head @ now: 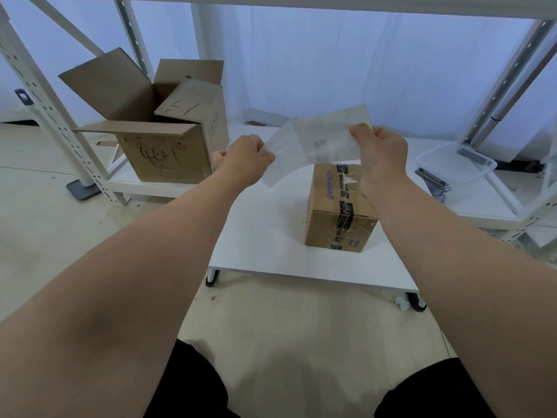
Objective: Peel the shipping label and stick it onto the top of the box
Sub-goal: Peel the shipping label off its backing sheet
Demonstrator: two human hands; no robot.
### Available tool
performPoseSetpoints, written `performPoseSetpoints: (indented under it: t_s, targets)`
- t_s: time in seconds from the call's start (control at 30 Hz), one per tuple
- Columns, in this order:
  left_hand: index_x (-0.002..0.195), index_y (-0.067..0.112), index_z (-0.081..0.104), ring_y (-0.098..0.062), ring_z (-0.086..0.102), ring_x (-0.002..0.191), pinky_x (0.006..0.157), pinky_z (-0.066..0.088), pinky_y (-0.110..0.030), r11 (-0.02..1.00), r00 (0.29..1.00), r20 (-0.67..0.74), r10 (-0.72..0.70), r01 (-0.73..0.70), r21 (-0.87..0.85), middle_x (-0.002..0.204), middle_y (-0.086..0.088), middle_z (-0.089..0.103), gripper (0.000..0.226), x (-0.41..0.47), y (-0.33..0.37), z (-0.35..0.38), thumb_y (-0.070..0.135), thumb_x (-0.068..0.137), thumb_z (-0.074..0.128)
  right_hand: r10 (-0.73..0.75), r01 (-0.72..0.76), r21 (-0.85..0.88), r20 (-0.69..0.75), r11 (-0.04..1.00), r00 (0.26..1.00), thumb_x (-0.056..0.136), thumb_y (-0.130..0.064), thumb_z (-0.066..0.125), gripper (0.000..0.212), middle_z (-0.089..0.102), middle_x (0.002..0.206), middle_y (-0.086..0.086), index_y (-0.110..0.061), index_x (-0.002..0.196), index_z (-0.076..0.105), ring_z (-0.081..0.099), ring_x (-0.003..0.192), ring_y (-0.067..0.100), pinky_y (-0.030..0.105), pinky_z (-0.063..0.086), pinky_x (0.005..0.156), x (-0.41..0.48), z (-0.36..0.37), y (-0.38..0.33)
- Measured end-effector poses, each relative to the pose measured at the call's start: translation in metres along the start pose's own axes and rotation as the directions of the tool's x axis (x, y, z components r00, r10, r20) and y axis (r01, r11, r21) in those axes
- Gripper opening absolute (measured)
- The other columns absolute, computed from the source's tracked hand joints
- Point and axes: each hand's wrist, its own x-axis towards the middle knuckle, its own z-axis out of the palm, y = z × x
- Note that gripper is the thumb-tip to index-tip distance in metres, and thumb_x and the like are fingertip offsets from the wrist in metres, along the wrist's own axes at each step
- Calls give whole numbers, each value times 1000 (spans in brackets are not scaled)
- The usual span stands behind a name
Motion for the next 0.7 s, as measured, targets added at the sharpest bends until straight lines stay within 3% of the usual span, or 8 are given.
performPoseSetpoints:
  t_s: [0.1, 0.23, 0.43, 0.57, 0.7]
  targets:
    - [85, 17, 57, -17, 58, 83, 84, 37, -26, 964, 964, 255, 79, -9, -266, 91, -2, 63, 14, 2, -4, -10, 26, 84, 67, -119, 155, -187, 189, 970, 975, 82, -12, 63, 16, 56, 70, -4, -17, 68, 56, 53, 64, 8, 21, 44, 59, 0, -8, -9]
    - [104, 17, 62, -15, 62, 91, 82, 33, -18, 953, 897, 425, 118, 17, -302, 101, -1, 69, 33, 0, 1, -14, 34, 78, 74, -117, 206, -217, 364, 954, 924, 83, -11, 63, 18, 58, 73, -1, -20, 71, 55, 54, 69, 14, 27, 43, 62, -3, -13, -12]
    - [108, 9, 65, -15, 63, 95, 79, 42, -18, 934, 896, 421, 140, 21, -356, 105, -2, 69, 38, -6, 17, 1, 32, 80, 73, -87, 192, -207, 428, 959, 899, 83, -13, 65, 18, 60, 69, -3, -21, 70, 56, 57, 66, 17, 32, 45, 64, -8, -11, -9]
    - [90, 14, 64, -17, 63, 95, 87, 48, -28, 895, 928, 346, 137, 33, -444, 99, -1, 68, 23, -5, 16, 5, 32, 80, 72, -69, 165, -193, 426, 967, 902, 82, -14, 66, 18, 62, 71, -1, -22, 70, 57, 58, 71, 21, 36, 46, 67, -7, -12, -7]
    - [88, 14, 58, -19, 63, 85, 72, 49, -25, 855, 942, 307, 135, 47, -517, 93, -4, 67, 20, -4, 16, 1, 24, 80, 73, -36, 101, -144, 397, 984, 917, 83, -13, 66, 19, 64, 75, -1, -23, 69, 57, 60, 73, 20, 34, 47, 69, -5, -16, -8]
